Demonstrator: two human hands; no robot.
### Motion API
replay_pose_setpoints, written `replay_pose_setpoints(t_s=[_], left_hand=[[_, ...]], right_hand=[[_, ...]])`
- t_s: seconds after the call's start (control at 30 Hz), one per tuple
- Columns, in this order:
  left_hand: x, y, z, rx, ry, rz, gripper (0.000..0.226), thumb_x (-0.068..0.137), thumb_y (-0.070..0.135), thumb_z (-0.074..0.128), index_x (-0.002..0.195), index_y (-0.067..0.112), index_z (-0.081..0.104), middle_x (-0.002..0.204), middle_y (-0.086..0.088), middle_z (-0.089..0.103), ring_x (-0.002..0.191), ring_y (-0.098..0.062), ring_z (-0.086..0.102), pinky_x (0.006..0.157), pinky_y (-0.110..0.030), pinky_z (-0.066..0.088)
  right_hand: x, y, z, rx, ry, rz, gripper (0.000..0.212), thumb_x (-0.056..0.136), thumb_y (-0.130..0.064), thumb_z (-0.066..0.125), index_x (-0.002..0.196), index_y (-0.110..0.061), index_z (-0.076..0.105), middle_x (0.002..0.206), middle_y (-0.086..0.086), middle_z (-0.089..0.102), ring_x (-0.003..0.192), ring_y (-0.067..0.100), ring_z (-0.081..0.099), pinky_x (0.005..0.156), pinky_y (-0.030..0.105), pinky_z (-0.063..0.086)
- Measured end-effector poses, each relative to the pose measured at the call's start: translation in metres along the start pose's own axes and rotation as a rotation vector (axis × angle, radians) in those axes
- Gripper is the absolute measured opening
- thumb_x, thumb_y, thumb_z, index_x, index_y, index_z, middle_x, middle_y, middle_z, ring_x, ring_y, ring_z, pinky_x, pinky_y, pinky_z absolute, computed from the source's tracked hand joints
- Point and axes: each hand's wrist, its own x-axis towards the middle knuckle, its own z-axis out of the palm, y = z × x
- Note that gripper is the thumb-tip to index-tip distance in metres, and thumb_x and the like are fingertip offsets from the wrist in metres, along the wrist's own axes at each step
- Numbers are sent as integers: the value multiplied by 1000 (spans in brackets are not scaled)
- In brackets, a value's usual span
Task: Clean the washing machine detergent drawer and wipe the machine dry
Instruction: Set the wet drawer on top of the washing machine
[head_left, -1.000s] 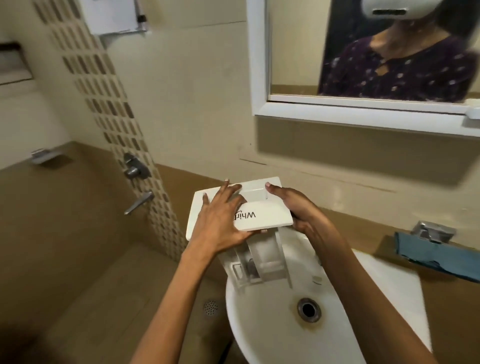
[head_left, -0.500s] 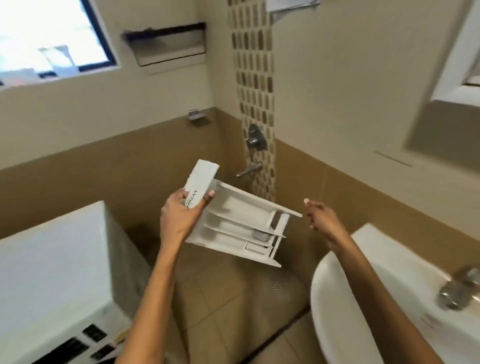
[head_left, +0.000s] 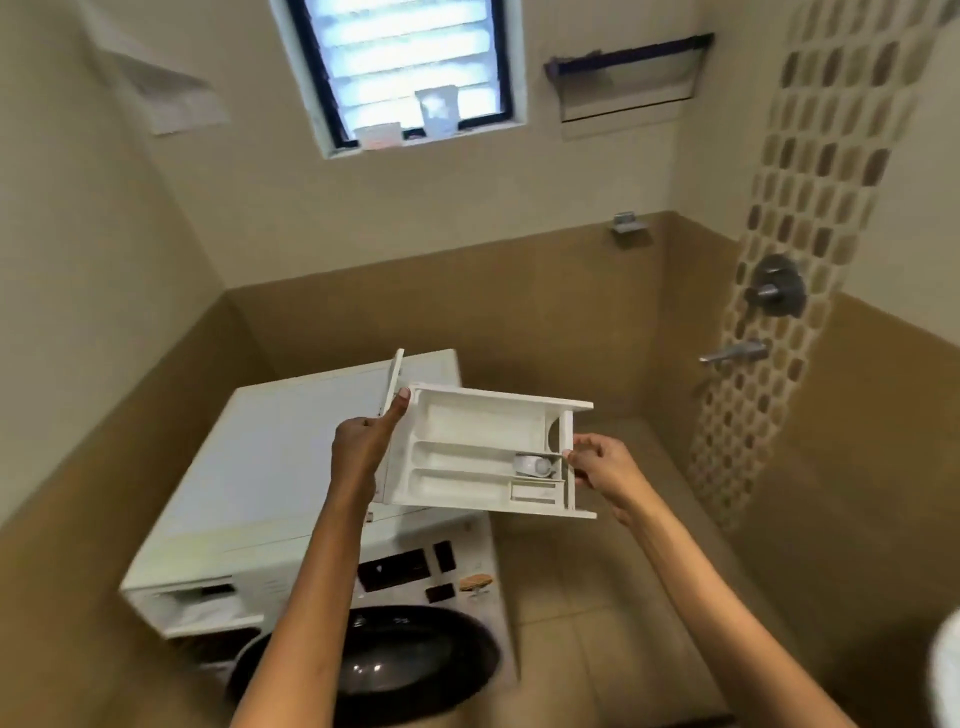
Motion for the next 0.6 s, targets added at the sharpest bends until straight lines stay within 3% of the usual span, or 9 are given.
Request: replay_pose_setpoints(t_s=[0.13, 0.2, 0.27, 0.33, 0.4, 0.47, 0.6], left_hand=[[32, -15, -70, -14, 69, -52, 51, 78, 58, 62, 66, 12, 41, 67, -3, 37, 60, -13, 35, 56, -25, 27], [43, -18, -101, -26, 102, -66, 49, 80, 55, 62, 64, 16, 36, 66, 1, 33, 59, -9, 30, 55, -23, 26], [55, -21, -125, -36, 118, -76, 43, 82, 52, 61, 70, 16, 43, 76, -2, 41, 63, -10, 36, 63, -26, 33], [70, -24, -148, -48, 146, -77, 55, 83, 51, 61, 107, 2, 56, 105, -13, 49, 92, -23, 51, 83, -34, 38], [87, -26, -166, -62, 151, -83, 80, 81, 53, 62, 133, -4, 42, 136, -17, 46, 126, -31, 43, 101, -37, 36], [106, -32, -184, -63, 154, -87, 91, 78, 57, 63, 141, -2, 34, 148, -14, 37, 136, -30, 35, 108, -37, 32], [138, -43, -208, -40, 155, -134, 95, 78, 58, 62, 143, -3, 29, 150, -16, 32, 138, -32, 32, 111, -40, 28]], right_hand=[[4, -13, 79, -41, -56, -16, 35, 90, -2, 56, 124, -1, 52, 106, 12, 60, 72, 6, 50, 62, 17, 40], [5, -20, 116, -41, -88, -10, 32, 90, 0, 55, 121, -8, 53, 90, 7, 62, 66, 8, 48, 60, 19, 39], [11, -25, 147, -63, -100, 1, 35, 89, 0, 57, 123, -1, 53, 74, 4, 58, 61, 10, 47, 58, 22, 38], [19, -28, 175, -83, -115, 17, 40, 88, -2, 59, 127, 0, 50, 74, 6, 58, 62, 11, 49, 62, 25, 41], [27, -32, 198, -102, -133, 18, 42, 87, -5, 60, 128, -2, 50, 81, 10, 60, 67, 14, 52, 72, 31, 44], [38, -35, 221, -116, -148, 13, 42, 87, -5, 60, 128, -3, 51, 89, 13, 61, 71, 17, 53, 80, 35, 44], [63, -36, 260, -128, -194, 14, 39, 87, -3, 59, 126, 0, 52, 92, 13, 58, 62, 12, 51, 76, 31, 43]])
